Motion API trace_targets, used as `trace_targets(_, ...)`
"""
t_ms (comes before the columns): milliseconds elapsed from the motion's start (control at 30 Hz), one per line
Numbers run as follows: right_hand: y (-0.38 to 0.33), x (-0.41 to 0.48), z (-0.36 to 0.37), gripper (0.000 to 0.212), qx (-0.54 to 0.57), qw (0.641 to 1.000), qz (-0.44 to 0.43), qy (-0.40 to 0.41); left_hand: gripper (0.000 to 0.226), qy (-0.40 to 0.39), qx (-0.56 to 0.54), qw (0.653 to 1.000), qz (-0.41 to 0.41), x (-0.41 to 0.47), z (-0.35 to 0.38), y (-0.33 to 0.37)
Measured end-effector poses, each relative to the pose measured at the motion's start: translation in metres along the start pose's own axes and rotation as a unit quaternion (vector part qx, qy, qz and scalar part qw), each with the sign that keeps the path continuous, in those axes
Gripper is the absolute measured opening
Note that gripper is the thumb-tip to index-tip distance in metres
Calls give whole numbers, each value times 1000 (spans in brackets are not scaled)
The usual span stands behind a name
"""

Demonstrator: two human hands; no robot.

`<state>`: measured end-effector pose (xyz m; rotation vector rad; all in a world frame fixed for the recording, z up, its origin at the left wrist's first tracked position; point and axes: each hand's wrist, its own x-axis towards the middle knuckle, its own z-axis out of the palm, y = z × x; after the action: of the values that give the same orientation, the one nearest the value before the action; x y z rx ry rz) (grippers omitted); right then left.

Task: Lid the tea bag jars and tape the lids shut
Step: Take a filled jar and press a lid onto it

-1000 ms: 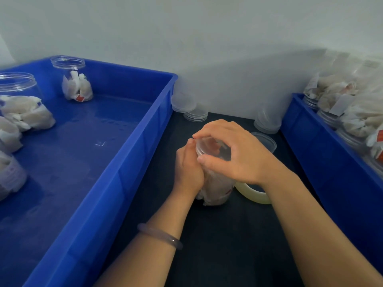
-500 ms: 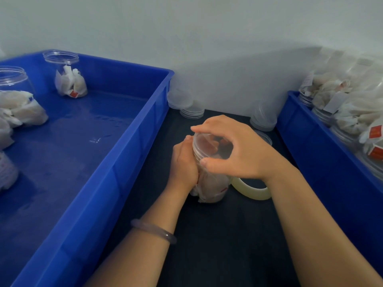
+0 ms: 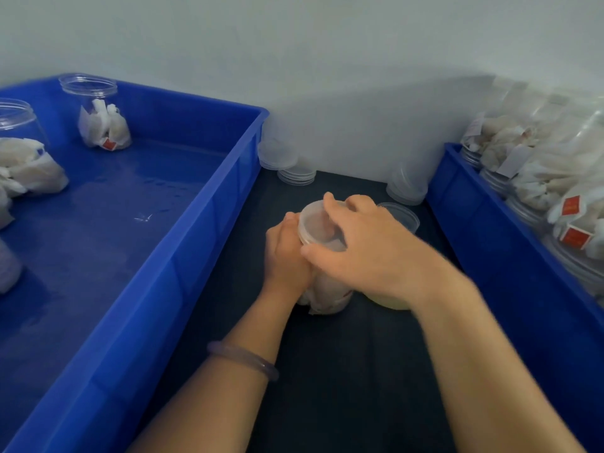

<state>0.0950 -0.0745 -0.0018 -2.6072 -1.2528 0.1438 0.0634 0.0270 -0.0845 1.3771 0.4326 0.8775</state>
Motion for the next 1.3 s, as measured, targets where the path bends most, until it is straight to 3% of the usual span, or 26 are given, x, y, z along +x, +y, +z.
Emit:
trace_targets(67, 7, -5, -21, 81, -11, 999, -11, -50, 52, -39, -23, 999, -7, -1, -1, 0)
trace_targets(133, 11, -5, -31, 82, -44, 998, -15, -49, 55, -59, -26, 998, -11, -1, -1, 0)
trace_targets(267, 11, 6, -14, 78, 39, 998, -12, 52, 46, -6, -10, 1000, -9, 0, -1, 3)
trace_targets(367, 18, 3, 20, 66, 213, 962, -47, 164, 50, 54, -18, 998, 6, -8, 6, 3)
trace_targets(467, 20, -4, 39, 71, 232, 946, -15, 225, 58, 63, 4, 998, 19, -14, 14, 2)
trace_targets(533, 21, -3, 34, 75, 216, 954, -3, 205, 47, 58, 35, 998, 10, -12, 11, 3)
trace_targets(600, 25, -2, 18, 85, 157, 976, -30, 147, 37, -18, 33, 999, 9, -8, 4, 7)
trace_targets(700, 28, 2, 7, 94, 121, 987, -74, 82, 49, -119, -75, 989, -46, -9, -1, 11)
trace_targets(767, 24, 1, 15, 82, 172, 974, -68, 132, 48, -88, -16, 995, -50, -8, 1, 6)
trace_targets(833, 18, 0, 26, 75, 195, 960, -53, 191, 33, -23, 75, 997, -4, -7, 4, 0)
trace_targets(933, 13, -1, 40, 80, 172, 952, -21, 254, 10, 21, 206, 976, 74, -10, 7, -4)
trace_targets(1000, 8, -1, 41, 87, 169, 945, -3, 281, 23, 34, 221, 971, 90, -12, 7, -5)
trace_targets(1067, 10, -1, 43, 99, 210, 945, 2, 252, 37, 41, 192, 979, 59, -11, 5, -1)
trace_targets(1167, 35, -11, 42, 107, 366, 915, 64, 155, 34, 128, 57, 990, 2, -7, 1, 6)
trace_targets(1200, 48, -17, 44, 94, 348, 924, 87, 133, 35, 145, 28, 989, -16, -4, -1, 6)
trace_targets(1300, 80, -33, 57, 55, 102, 985, 137, 3, 37, 105, 86, 991, -13, -1, -8, 2)
